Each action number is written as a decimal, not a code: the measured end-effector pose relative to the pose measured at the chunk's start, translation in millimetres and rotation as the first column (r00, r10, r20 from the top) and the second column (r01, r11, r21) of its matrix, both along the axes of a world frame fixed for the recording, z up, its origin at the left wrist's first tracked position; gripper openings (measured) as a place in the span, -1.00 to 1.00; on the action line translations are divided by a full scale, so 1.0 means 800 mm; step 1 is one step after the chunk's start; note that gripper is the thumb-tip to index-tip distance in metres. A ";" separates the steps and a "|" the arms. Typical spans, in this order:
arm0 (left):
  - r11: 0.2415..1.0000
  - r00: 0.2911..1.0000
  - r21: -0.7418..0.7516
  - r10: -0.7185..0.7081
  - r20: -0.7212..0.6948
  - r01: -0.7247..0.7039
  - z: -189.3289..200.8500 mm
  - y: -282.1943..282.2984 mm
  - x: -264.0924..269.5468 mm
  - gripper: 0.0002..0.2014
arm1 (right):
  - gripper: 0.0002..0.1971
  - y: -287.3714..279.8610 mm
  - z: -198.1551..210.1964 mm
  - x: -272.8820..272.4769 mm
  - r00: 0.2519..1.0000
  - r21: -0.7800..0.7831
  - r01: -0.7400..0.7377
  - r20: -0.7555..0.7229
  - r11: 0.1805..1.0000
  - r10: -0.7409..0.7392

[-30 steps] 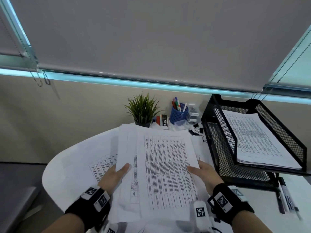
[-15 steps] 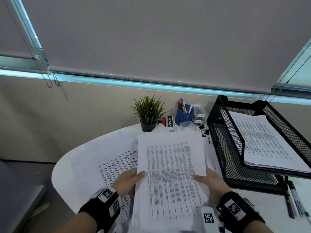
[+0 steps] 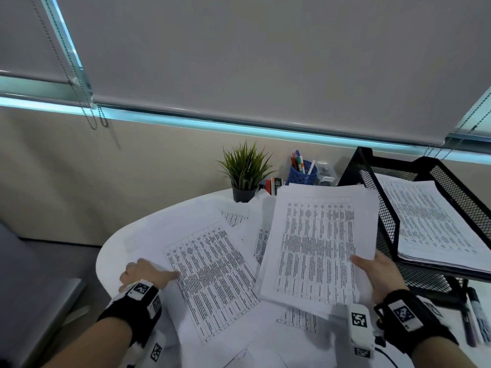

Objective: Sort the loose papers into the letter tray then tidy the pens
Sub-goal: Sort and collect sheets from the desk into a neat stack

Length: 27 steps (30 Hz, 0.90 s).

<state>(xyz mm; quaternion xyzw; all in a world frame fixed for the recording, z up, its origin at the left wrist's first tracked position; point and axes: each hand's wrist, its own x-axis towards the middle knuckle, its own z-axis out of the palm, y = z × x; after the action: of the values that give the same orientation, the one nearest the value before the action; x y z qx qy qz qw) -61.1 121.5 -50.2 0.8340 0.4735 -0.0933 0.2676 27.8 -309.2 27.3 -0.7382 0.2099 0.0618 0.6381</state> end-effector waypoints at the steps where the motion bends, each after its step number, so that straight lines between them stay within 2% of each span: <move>1: 1.000 1.000 -0.005 0.009 -0.010 -0.009 0.000 0.001 0.000 -0.10 | -0.69 0.000 0.004 0.001 1.000 -0.020 0.010 0.020 1.000 -0.010; 5: 0.988 0.993 -0.107 0.102 -0.054 -0.107 0.005 0.006 0.010 -0.16 | -0.65 0.002 0.020 0.003 0.995 -0.079 0.038 0.093 0.996 -0.031; 7: 0.975 0.992 -0.185 0.122 -0.033 -0.126 0.015 0.005 0.014 -0.39 | -0.66 0.003 0.027 0.005 0.992 -0.079 0.052 0.120 0.996 -0.042; 9: 0.972 0.991 -0.195 0.133 0.005 -0.130 0.016 0.002 0.017 -0.48 | -0.70 0.005 0.032 0.006 0.989 -0.092 0.061 0.143 0.994 -0.048; 12: 0.991 0.998 -0.116 0.060 -0.020 -0.062 0.013 -0.007 0.015 -0.32 | -0.81 0.007 0.036 0.008 0.985 -0.107 0.056 0.166 0.993 -0.037; 14: 0.994 0.999 -0.100 0.042 0.001 -0.042 0.008 -0.011 0.014 -0.24 | -0.78 0.008 0.042 0.008 0.980 -0.131 0.052 0.198 0.990 -0.025; 20: 0.994 0.997 -0.080 0.074 0.016 -0.072 0.002 -0.024 0.024 -0.22 | -0.72 0.009 0.061 0.009 0.958 -0.159 0.060 0.286 0.985 -0.012; 27: 1.000 0.997 -0.005 -0.012 -0.073 0.011 -0.006 -0.040 0.031 -0.13 | -0.75 0.003 0.085 0.017 0.919 -0.206 0.124 0.393 0.971 -0.034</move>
<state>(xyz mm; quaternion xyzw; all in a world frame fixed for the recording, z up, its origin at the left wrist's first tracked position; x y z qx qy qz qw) -36.0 89.7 -55.0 0.8322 0.4779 -0.1262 0.2514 41.4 -306.7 95.1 -0.7947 0.1154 -0.1352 0.5804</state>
